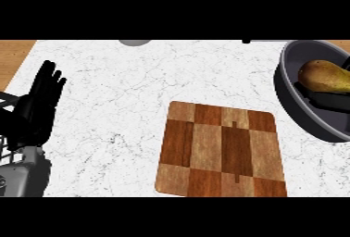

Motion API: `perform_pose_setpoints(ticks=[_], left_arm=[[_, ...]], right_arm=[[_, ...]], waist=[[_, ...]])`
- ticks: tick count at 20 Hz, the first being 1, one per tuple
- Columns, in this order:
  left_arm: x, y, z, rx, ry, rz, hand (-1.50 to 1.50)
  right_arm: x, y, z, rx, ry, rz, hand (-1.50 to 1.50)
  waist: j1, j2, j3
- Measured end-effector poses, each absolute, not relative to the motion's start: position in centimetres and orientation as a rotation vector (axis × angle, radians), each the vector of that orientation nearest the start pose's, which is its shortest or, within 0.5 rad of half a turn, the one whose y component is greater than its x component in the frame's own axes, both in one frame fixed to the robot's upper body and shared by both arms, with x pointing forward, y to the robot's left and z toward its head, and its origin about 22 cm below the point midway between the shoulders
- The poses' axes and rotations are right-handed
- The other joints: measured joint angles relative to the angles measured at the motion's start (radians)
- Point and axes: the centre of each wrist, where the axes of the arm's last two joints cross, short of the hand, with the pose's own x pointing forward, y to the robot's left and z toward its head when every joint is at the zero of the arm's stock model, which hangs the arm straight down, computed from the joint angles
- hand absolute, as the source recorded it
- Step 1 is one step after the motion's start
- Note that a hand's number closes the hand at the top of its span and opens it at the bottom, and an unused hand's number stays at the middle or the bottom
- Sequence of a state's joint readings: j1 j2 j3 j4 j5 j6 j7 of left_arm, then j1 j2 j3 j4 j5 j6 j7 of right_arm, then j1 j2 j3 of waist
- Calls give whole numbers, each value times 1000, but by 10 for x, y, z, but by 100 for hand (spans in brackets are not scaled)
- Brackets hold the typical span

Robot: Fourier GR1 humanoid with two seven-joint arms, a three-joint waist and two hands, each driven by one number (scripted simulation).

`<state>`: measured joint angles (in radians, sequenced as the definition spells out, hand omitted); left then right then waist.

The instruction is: Pick the pear from the cutting board and place it in the pot

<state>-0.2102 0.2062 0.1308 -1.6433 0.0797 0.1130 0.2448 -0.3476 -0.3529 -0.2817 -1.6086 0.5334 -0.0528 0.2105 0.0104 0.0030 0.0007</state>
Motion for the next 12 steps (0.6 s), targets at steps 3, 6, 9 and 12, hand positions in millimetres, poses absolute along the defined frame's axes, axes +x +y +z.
perform_pose_setpoints(ticks=[3,6,9,12], left_arm=[[284,278,86,187,-1620,61,0],[286,276,86,183,-1618,57,0],[288,275,84,177,-1620,57,0],[289,272,88,180,-1621,55,0]], right_arm=[[306,-347,139,-1165,-1586,362,150],[318,-365,127,-1312,-1520,411,150],[338,-377,109,-1376,-1465,444,150],[355,-388,95,-1387,-1432,475,150]], waist=[[5,3,0],[11,6,0],[15,6,1],[15,6,0]])
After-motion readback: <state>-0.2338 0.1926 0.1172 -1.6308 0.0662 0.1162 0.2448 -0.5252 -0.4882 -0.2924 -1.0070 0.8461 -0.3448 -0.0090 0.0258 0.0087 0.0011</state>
